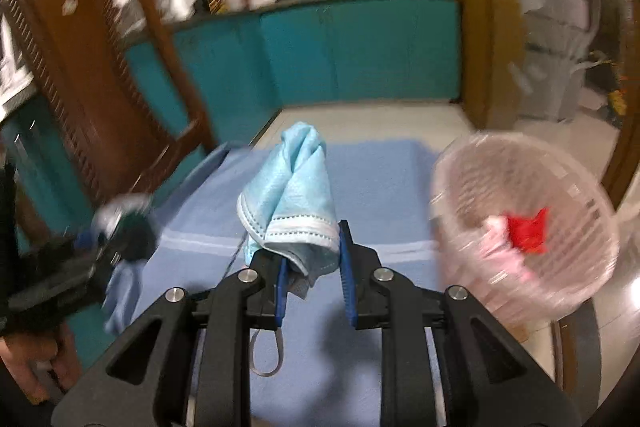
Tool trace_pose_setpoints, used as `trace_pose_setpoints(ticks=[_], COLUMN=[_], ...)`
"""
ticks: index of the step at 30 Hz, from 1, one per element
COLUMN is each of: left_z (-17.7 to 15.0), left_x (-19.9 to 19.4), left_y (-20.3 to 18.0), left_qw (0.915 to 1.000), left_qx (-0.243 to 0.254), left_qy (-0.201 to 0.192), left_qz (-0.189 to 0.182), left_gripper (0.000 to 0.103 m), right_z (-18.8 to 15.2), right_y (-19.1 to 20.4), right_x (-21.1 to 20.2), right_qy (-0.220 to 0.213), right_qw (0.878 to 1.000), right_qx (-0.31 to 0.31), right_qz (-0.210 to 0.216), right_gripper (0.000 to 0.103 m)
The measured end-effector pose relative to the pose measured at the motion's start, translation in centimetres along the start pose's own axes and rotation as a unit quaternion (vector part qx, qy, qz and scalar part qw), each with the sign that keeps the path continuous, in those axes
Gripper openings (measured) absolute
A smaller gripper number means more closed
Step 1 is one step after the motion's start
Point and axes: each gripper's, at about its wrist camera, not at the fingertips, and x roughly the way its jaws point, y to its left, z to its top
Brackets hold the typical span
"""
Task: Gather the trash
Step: 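Carry the blue mask over the wastebasket with the right tool and release, then carry the dark plastic bag over the wastebasket with the left tool and release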
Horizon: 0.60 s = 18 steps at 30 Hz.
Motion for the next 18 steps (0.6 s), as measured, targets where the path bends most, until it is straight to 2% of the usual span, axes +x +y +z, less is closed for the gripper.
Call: trace_pose_setpoints(ticks=[4, 8, 10, 11, 12, 14, 16, 17, 18], left_z=[-0.2, -0.3, -0.3, -0.2, -0.2, -0.2, -0.3, -0.3, -0.4], left_x=[0.2, 0.5, 0.7, 0.8, 0.9, 1.2, 1.4, 1.5, 1.6], left_y=[0.0, -0.1, -0.3, -0.3, -0.4, -0.6, -1.0, -1.3, -1.5], left_qw=[1.0000, 1.0000, 1.0000, 0.9999, 0.9999, 0.9999, 0.9998, 0.9998, 0.9997], left_qx=[0.003, 0.005, 0.006, 0.006, 0.006, 0.008, 0.012, 0.016, 0.019], left_qy=[0.002, 0.007, 0.008, 0.008, 0.009, 0.011, 0.013, 0.014, 0.015], left_qz=[0.000, 0.000, 0.001, 0.002, 0.003, 0.004, 0.004, 0.003, 0.002], left_gripper=[0.054, 0.054, 0.054, 0.054, 0.054, 0.054, 0.054, 0.054, 0.054], right_z=[2.2, 2.4, 2.1, 1.8, 1.6, 0.9, 1.0, 1.4, 1.8], right_y=[-5.5, -10.5, -12.5, -13.2, -13.8, -15.0, -15.8, -16.1, -16.2], right_x=[-0.4, 0.8, 1.9, 2.4, 2.9, 3.4, 2.3, 1.3, -0.1], right_qy=[-0.039, -0.038, -0.033, -0.030, -0.024, -0.026, -0.028, -0.041, -0.060], right_qw=[0.996, 0.989, 0.986, 0.985, 0.983, 0.980, 0.977, 0.976, 0.973], right_qx=[0.040, 0.079, 0.093, 0.096, 0.099, 0.113, 0.139, 0.155, 0.173], right_qz=[-0.070, -0.116, -0.138, -0.144, -0.150, -0.163, -0.161, -0.150, -0.139], right_gripper=[0.023, 0.024, 0.028, 0.038, 0.055, 0.070, 0.073, 0.077, 0.088])
